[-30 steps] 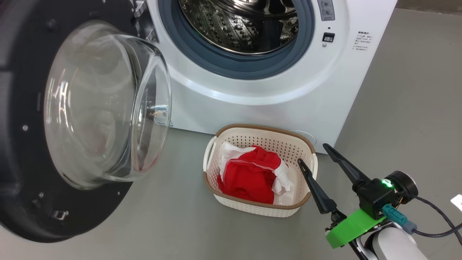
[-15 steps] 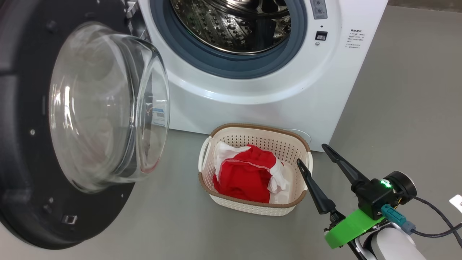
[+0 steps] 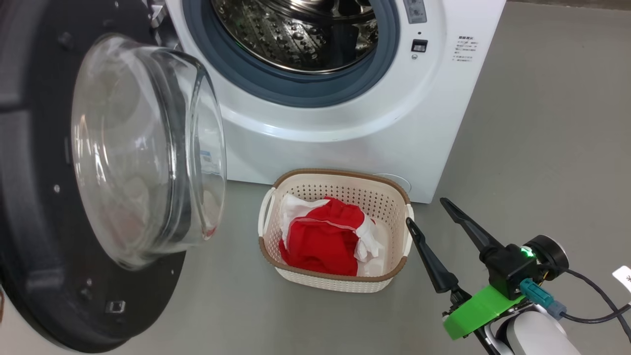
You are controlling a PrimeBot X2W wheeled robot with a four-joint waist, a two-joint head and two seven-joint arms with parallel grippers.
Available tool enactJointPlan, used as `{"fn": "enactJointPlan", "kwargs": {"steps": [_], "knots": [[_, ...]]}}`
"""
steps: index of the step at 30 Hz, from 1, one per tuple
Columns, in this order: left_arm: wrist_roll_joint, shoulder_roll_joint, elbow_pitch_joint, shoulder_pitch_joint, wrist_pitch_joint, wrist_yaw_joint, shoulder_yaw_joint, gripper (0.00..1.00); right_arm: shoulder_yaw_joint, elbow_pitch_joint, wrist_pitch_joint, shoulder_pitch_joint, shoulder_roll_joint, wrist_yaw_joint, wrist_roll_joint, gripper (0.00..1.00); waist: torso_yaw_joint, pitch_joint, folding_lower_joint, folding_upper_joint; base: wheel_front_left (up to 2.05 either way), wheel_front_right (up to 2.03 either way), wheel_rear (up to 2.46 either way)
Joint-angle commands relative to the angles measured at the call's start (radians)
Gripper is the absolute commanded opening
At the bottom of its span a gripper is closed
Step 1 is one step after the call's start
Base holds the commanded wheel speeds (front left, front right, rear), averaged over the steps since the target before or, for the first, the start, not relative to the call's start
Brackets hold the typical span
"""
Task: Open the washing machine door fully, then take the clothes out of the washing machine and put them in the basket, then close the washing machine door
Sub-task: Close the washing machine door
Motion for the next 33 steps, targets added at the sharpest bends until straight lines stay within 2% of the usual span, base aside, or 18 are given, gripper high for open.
{"fn": "enactJointPlan", "kwargs": {"steps": [1, 8, 17, 33], "knots": [[-0.014, 0.019, -0.048, 0.012, 0.018, 0.000, 0.004, 0.00, 0.013, -0.019, -0.006, -0.005, 0.006, 0.006, 0.012, 1.00, -0.008, -0.001, 0.0000, 0.0000, 0.00, 0.00, 0.00], [-0.022, -0.007, -0.103, 0.033, 0.027, -0.007, -0.020, 0.00, 0.011, -0.015, -0.006, -0.007, 0.008, 0.006, 0.013, 1.00, -0.026, -0.004, 0.0000, 0.0000, 0.00, 0.00, 0.00], [-0.049, -0.040, -0.185, 0.066, 0.030, 0.008, -0.068, 0.00, 0.011, -0.013, -0.006, -0.002, 0.013, 0.006, 0.014, 1.00, -0.045, -0.004, 0.0000, 0.0000, 0.00, 0.00, 0.00], [-0.142, -0.054, -0.243, 0.102, -0.034, 0.021, -0.163, 0.00, 0.013, -0.014, -0.006, -0.015, 0.016, 0.006, 0.015, 1.00, -0.095, 0.015, 0.0000, 0.0000, 0.00, 0.00, 0.00]]}}
